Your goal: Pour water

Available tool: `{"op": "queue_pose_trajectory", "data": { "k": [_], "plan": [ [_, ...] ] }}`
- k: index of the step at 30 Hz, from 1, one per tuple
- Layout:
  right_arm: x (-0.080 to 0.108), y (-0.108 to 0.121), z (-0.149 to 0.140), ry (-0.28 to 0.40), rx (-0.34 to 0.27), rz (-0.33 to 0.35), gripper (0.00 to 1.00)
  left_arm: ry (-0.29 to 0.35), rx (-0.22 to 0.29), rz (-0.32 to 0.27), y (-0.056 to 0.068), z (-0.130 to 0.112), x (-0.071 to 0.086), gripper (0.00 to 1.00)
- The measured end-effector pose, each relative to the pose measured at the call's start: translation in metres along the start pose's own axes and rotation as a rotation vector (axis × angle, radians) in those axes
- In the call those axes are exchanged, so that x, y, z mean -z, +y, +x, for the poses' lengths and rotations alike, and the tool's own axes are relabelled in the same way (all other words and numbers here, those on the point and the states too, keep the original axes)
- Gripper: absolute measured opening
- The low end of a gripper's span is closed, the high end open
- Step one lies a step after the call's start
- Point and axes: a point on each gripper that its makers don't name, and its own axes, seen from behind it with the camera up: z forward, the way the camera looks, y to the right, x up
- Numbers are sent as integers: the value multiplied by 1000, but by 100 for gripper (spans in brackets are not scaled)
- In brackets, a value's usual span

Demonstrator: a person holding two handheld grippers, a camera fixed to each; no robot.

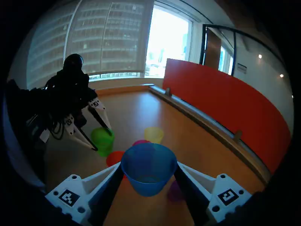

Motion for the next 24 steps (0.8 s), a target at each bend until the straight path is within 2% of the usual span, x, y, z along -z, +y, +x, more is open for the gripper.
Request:
{"op": "queue_pose_trajectory", "data": {
  "k": [15, 24],
  "plan": [
    [-22, -5, -31, -57, -1, 23, 92, -76, -3, -15, -3, -24, -13, 88],
    [-30, -6, -44, -73, -4, 30, 92, -81, 11, -24, -1, -31, -19, 88]
  ]
}}
